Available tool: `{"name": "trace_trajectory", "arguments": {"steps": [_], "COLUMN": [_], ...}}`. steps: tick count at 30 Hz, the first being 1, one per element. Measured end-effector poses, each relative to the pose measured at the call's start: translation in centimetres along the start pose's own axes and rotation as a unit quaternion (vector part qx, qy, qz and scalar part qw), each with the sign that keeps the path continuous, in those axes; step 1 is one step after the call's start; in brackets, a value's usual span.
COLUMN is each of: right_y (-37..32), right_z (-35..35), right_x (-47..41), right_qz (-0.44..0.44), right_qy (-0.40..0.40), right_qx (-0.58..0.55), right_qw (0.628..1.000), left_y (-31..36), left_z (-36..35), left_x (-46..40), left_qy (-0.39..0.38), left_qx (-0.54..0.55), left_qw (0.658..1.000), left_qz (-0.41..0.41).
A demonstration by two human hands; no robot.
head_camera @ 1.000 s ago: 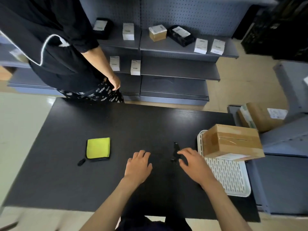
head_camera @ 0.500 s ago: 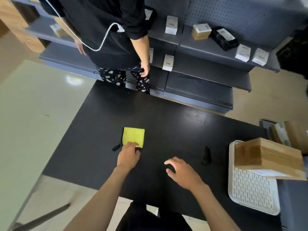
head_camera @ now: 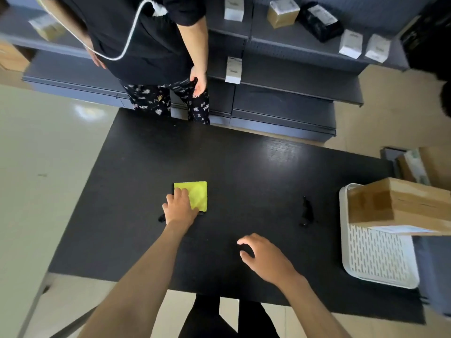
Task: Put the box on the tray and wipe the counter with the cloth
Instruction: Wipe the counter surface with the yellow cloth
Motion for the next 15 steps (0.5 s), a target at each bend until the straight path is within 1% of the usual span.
{"name": "trace_trajectory", "arguments": {"steps": [5, 8, 11, 15], "right_y": [1.3, 1.1, 1.1, 1.8], "right_z": [-0.9, 0.1, 2.3, 5.5], "right_x": [0.7, 1.0, 1.2, 1.7], "right_qz": [-0.029, -0.033, -0.038, -0.027], "right_qy": [0.007, 0.039, 0.103, 0.189], "right_qx": [-0.032, -0.054, -0.091, -0.118], "right_qw": [0.999, 0.997, 0.99, 0.975], "left_y": [-0.4, 0.8, 4.5, 11.6], "left_z": [-0.9, -0.6, -0.1, -0.7], "left_x": [-0.4, 1.1, 3.6, 6.7], "left_qy": [-0.01, 0.002, 0.031, 0.024], "left_qx": [0.038, 0.039, 0.054, 0.067], "left_qw": [0.999, 0.998, 0.991, 0.968], "left_qz": [-0.014, -0.045, -0.121, -0.241]}}
Point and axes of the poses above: each hand's wrist, its own x-axis away from the middle knuckle, its own z-axis out of the back of the hand, y = z × x, the point moved 10 cm from there along -x, towards the middle knuckle, and after that the axes turned 2 degrees about y, right-handed, at the moved point
